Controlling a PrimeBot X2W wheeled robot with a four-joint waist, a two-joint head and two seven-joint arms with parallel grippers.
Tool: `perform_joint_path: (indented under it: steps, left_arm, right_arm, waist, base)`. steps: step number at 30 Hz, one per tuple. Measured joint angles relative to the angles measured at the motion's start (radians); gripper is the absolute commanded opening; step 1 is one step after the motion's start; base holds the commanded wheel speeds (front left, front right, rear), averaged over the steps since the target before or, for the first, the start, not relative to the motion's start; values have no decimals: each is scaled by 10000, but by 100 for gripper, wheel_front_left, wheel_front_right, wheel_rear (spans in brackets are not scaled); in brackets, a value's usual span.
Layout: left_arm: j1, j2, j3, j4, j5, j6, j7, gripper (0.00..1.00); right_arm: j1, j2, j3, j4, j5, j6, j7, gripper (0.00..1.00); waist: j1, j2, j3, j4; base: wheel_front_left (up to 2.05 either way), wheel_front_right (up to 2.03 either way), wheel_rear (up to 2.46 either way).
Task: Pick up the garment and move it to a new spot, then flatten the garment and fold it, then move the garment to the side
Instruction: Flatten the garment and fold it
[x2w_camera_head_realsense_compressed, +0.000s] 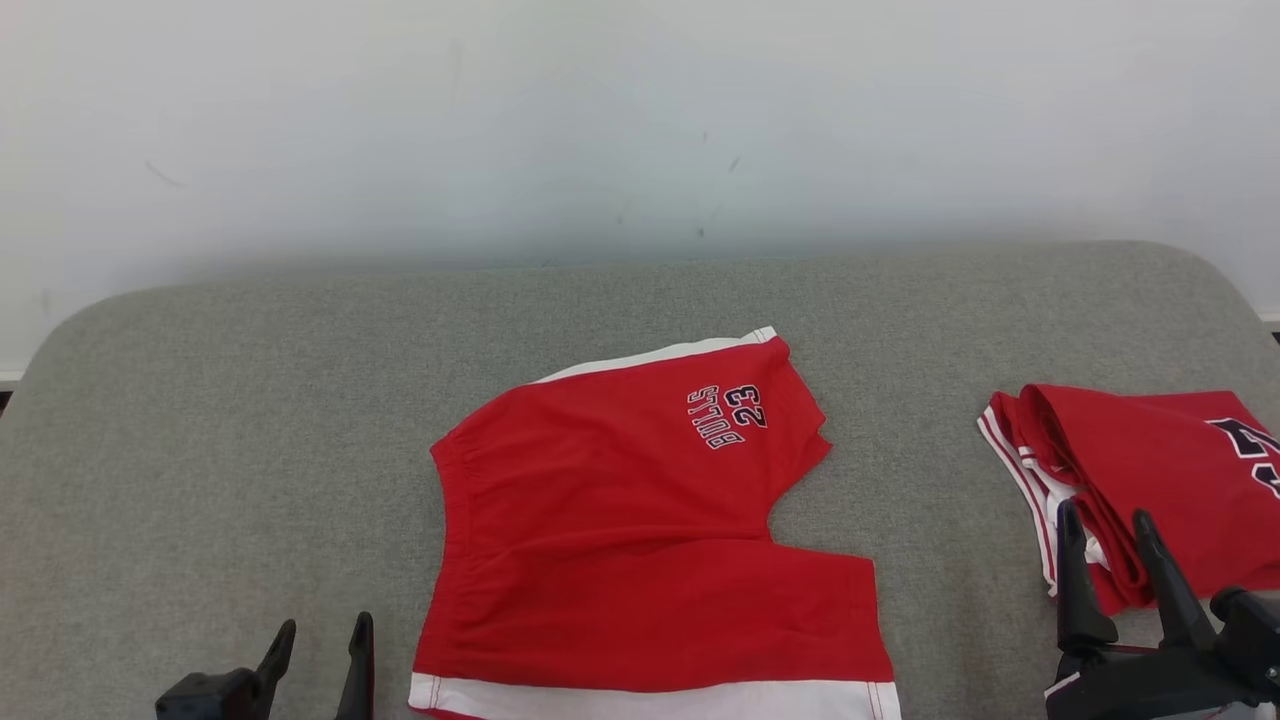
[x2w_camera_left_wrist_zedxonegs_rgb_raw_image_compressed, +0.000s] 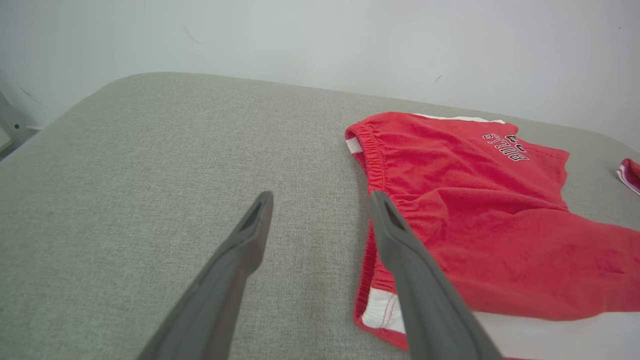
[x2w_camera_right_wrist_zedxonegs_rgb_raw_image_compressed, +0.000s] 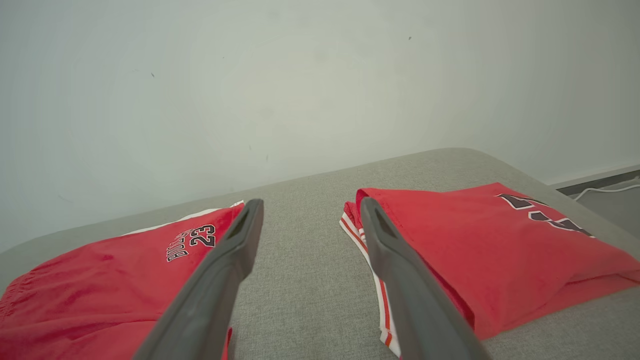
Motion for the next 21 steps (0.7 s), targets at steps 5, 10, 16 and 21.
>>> perform_joint_path:
  steps: [5,10,16,21]
  left_arm:
    - [85,27,-276,-36,15,-13,499,100]
    - [202,42,-755,35,-111,-380,1275,100]
    - [173,94,-830,215,-148,-466,1866,100]
    - [103,182,-924,468,-148,-627,2245,100]
  right_arm:
    - [-2,15,42,21,-25,0,0,100]
    - [-41,36,146,59,-90,2,-2,100]
    - [-90,94,249,73,-94,13,-2,100]
    - [-130,107,301,88,-163,19,-2,100]
  waist:
    - [1,1,79,-24]
    - [0,1,154,-77]
    - [0,0,221,-170]
    - [0,0,283,-241]
  base:
    - [0,0,0]
    - [0,0,0]
    - [0,0,0]
    - [0,0,0]
